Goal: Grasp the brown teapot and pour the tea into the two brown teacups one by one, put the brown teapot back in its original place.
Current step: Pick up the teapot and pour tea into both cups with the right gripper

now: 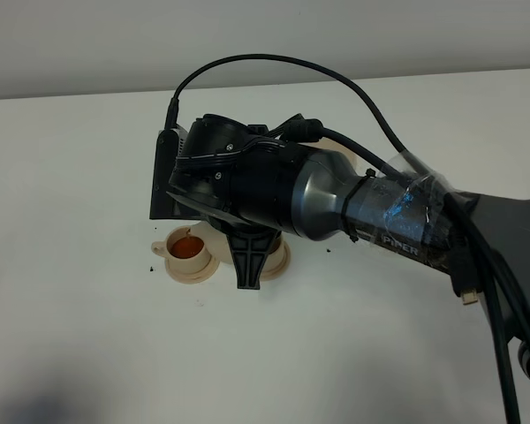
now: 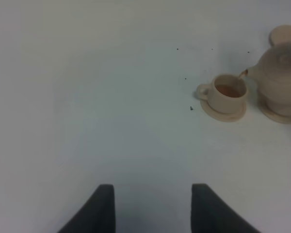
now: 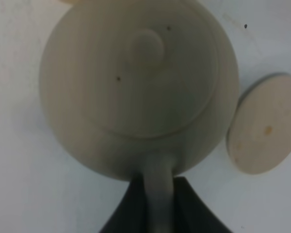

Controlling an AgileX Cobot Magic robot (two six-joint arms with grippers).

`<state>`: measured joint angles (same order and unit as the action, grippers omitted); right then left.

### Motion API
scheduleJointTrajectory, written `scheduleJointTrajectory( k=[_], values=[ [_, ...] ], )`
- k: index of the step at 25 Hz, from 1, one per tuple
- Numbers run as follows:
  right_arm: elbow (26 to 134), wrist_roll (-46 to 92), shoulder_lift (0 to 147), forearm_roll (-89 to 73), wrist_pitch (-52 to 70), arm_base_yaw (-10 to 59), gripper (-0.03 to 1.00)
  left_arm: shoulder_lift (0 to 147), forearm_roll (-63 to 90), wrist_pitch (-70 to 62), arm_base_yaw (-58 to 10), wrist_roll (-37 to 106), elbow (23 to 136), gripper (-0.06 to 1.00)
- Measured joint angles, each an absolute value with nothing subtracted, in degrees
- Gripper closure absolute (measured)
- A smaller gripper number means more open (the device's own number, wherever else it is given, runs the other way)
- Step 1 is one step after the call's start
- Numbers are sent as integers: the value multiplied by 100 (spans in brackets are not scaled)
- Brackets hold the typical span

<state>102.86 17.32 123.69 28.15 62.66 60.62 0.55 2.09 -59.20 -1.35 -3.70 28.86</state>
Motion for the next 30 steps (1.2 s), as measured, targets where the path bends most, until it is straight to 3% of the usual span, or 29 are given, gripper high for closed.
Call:
scheduleJointTrajectory(
  k=[30],
  values=[
    [10461, 1839, 12472, 2961, 6426, 6184, 85, 55, 209, -5920, -135, -377, 2886, 53]
  ],
)
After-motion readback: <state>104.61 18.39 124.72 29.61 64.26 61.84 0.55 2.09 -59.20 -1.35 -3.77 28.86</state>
